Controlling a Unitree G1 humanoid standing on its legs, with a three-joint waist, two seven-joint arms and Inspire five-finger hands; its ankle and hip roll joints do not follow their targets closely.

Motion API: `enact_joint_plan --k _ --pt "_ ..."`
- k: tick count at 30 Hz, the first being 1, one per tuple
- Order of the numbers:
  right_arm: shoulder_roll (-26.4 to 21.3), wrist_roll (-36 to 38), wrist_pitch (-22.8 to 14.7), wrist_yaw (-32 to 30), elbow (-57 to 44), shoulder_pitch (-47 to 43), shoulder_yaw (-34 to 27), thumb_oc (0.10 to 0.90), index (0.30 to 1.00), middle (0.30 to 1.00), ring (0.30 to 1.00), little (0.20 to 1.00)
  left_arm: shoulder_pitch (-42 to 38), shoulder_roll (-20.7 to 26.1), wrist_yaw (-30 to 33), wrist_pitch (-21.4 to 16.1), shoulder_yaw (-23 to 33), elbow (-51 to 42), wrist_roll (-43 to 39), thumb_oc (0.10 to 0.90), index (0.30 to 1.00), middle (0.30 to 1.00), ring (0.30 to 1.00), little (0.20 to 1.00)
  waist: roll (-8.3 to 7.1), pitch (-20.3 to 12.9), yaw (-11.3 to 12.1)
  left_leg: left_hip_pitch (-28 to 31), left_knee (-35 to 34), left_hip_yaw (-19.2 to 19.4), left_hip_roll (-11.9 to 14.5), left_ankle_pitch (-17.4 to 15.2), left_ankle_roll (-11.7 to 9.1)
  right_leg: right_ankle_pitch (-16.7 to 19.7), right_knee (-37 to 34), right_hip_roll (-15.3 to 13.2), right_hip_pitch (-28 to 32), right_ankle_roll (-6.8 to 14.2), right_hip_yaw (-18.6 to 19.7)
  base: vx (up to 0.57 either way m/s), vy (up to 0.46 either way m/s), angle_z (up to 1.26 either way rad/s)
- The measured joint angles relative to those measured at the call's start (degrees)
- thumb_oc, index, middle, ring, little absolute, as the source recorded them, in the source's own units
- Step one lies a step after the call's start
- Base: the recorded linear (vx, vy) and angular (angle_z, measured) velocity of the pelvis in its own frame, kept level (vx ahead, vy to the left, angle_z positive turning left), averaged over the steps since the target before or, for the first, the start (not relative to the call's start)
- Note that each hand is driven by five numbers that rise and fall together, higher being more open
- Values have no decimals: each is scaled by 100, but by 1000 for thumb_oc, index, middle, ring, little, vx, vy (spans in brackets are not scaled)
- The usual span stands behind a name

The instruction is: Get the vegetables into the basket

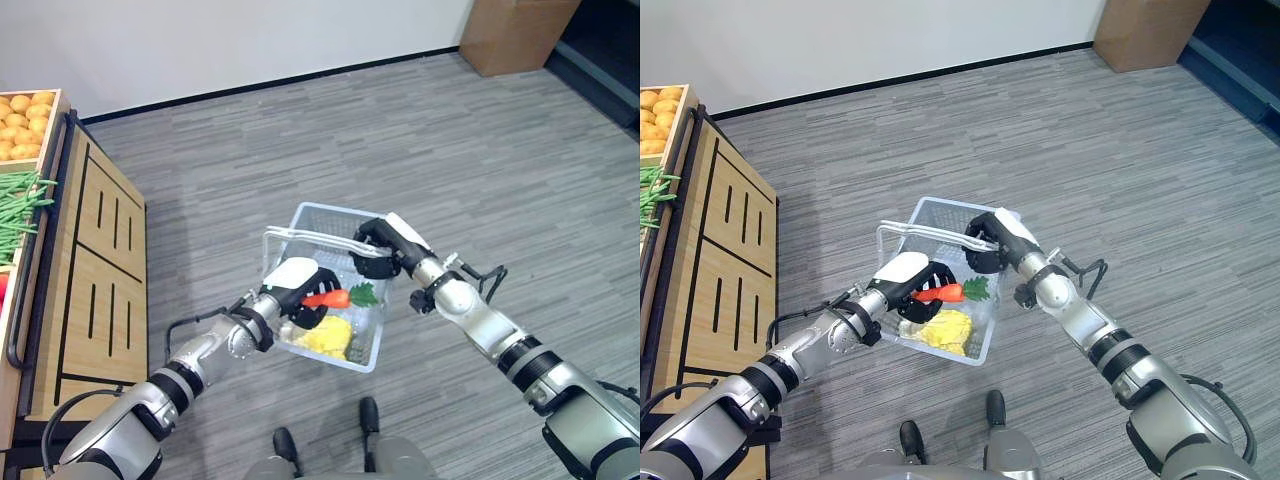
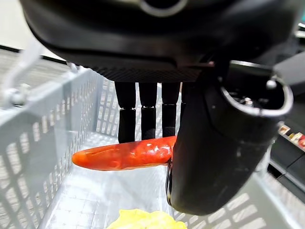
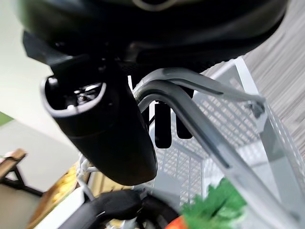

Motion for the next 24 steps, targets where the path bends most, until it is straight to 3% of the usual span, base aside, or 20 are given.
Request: enact_joint_plan --k 3,4,5,13,24 --pt "-130 238 0 136 -334 54 146 400 300 300 300 300 -5 16 70 42 18 98 224 400 300 300 300 300 -24 -6 -3 3 0 1 0 0 -1 0 0 0 1 0 6 0 0 0" --pt "-165 272 0 163 -407 55 172 400 300 300 300 300 -16 18 85 41 18 136 256 490 426 426 426 426 -31 -6 -3 5 0 2 0 0 -1 0 0 0 3 0 7 0 0 0" --pt "-224 333 -5 255 -569 61 192 400 300 300 300 300 -27 29 168 61 18 255 408 900 1000 1000 1000 1000 -50 -12 -9 8 0 6 0 0 -1 0 0 0 3 0 9 0 0 0" --pt "-343 662 -15 423 -818 95 216 400 300 300 300 300 -83 -18 572 470 99 1110 1364 900 1000 1000 1000 1000 -202 -23 -42 45 0 13 6 -1 -7 -3 -2 4 35 1 10 0 0 0" --pt "-375 658 -14 414 -766 413 196 400 300 300 300 300 -82 -139 691 629 149 820 1583 900 1000 1000 1000 1000 -214 -24 17 54 0 -9 13 0 -11 -4 -1 2 64 0 -50 0 0 0"
